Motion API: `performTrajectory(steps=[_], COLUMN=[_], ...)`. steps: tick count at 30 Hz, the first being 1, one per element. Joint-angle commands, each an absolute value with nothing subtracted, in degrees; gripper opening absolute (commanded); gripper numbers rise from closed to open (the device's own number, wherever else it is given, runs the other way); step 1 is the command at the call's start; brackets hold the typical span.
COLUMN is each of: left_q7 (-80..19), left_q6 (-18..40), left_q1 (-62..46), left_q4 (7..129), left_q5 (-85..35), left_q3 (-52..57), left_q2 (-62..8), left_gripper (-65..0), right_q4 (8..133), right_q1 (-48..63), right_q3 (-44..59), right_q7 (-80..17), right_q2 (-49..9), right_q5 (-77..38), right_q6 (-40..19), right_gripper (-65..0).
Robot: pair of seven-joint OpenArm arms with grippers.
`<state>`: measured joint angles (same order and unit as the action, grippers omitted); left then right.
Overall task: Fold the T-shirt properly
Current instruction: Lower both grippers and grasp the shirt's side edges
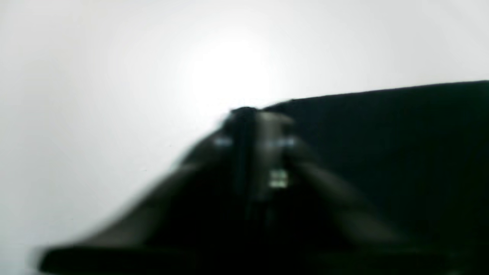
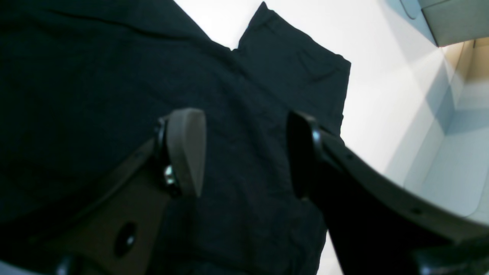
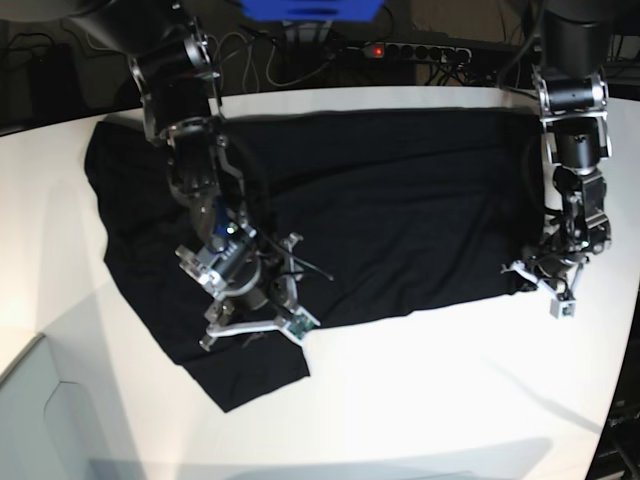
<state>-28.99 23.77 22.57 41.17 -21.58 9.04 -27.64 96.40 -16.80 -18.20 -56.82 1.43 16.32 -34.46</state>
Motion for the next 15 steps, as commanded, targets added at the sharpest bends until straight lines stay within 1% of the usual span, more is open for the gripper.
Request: performTrajectory(steps=[1, 2, 3, 5, 10, 15], left_q7=[-31.69, -31.69, -31.69, -31.69, -31.69, -31.69], left_q6=[23.87, 23.78, 23.78, 23.78, 23.78, 23.78], left_q1=[22.90, 22.90, 22.90, 22.90, 22.64, 20.35], left_q4=[41.10, 41.10, 41.10, 41.10, 41.98, 46.46], left_q5=[-20.70, -20.53, -20.53, -20.26, -20.26, -20.26], left_q3=[9.63, 10.51, 11.38, 12.97, 13.32, 13.23], left_q2=[-28.26, -28.44, -28.53, -28.53, -28.53, -28.09], left_gripper=[-65.0, -63.3, -63.1, -65.0, -64.7, -64.7], right_q4=[97.54, 97.54, 97.54, 97.54, 96.22, 83.38], right_q1=[-18.24, -18.24, -18.24, -18.24, -20.26, -27.03], right_q3=[-18.33, -18.33, -18.33, -18.33, -18.33, -18.24], right_q7=[-55.87, -55.87, -55.87, -55.87, -55.78, -55.52], right_q2=[1.71, 1.71, 1.71, 1.71, 1.89, 1.98], right_q5=[16.57, 16.57, 16.57, 16.57, 16.57, 16.57], right_q6=[-34.77, -34.77, -34.77, -34.77, -34.77, -34.77], right_gripper=[-31.0, -31.0, -31.0, -31.1, -31.1, -30.8])
